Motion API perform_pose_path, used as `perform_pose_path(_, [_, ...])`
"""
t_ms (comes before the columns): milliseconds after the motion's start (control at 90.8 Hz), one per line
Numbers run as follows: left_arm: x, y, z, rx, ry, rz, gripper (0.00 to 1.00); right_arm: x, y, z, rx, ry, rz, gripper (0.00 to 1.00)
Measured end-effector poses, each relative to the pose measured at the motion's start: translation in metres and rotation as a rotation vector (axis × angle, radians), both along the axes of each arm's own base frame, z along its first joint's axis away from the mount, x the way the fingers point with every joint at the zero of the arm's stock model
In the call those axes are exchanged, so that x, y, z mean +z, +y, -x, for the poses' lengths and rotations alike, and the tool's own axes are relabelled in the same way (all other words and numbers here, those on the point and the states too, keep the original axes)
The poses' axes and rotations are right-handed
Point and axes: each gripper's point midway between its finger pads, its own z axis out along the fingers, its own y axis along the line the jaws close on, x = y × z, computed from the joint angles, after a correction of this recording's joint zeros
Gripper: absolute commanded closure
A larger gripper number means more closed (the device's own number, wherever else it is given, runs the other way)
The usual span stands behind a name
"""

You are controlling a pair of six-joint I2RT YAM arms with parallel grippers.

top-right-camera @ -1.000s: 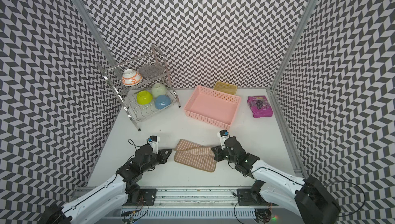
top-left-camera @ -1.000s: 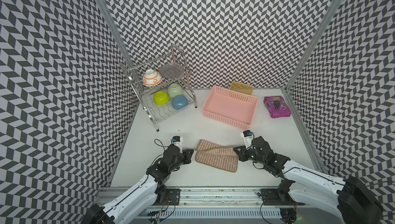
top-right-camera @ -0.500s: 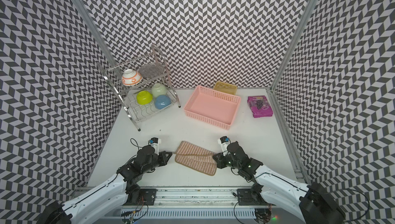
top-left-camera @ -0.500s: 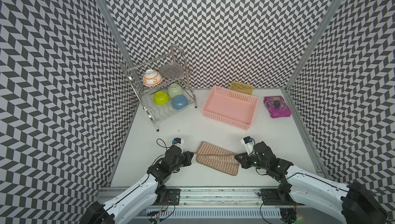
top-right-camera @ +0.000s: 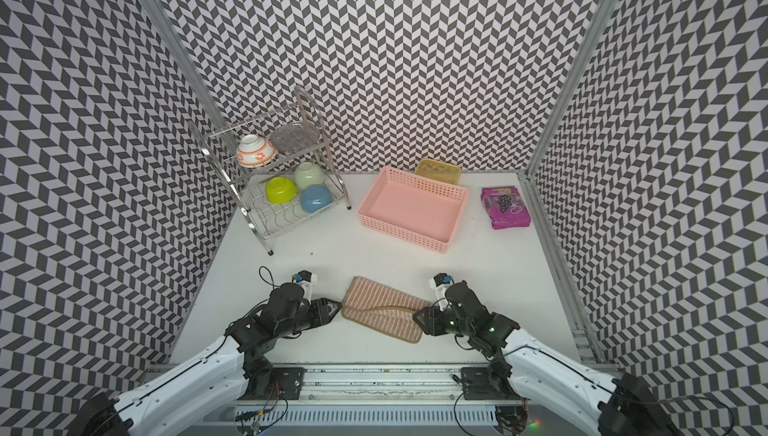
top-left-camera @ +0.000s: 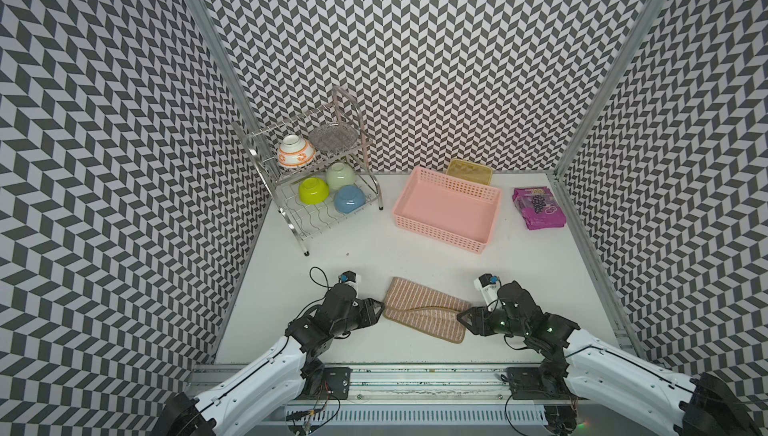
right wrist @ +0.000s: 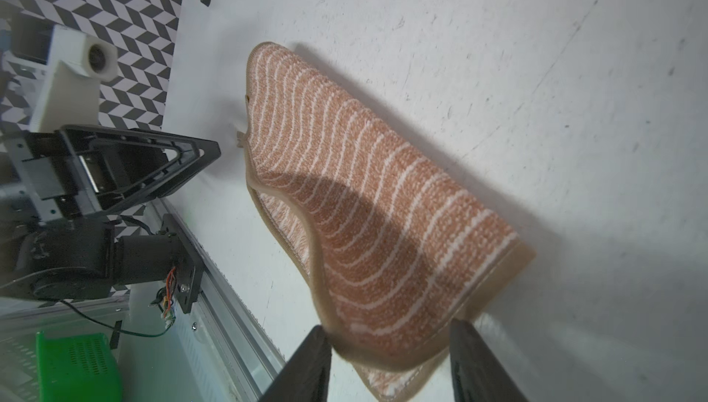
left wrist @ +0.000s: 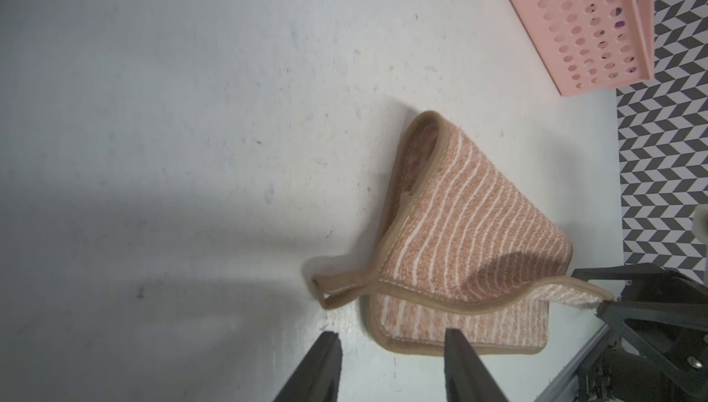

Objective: Fold the square dishcloth
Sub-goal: Fold the cleaning item at the center of the board, then smooth out the cleaning item at the center of the board.

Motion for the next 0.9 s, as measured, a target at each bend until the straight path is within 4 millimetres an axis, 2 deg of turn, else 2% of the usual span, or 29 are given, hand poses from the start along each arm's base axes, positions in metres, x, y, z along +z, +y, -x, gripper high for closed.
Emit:
perform_pose_path(209, [0.046,0.004,-0.024,0.071,-0.106,-0.019,0.49,0.008,-0.003,-0.009,-0.063,0.0,0.006,0.42])
perform_pose_path(330, [0.059,0.002,-0.037,0.083,-0.144,-0.042,0.52,0.015,-0.008,-0.016,-0.114,-0.017,0.014,0.4])
perform_pose_path(496, [0.049,-0.007,-0.05,0.066,-0.144,-0.074,0.54,0.019,-0.015,-0.026,-0.188,-0.034,0.025,0.4])
perform_pose_path(683, [0.03,-0.015,-0.062,0.042,-0.118,-0.133,0.5,-0.001,-0.016,-0.027,-0.199,0.029,0.098,0.44])
perform_pose_path(903, [0.023,-0.022,-0.073,0.027,-0.119,-0.158,0.49,-0.018,-0.01,-0.025,-0.167,0.075,0.124,0.5])
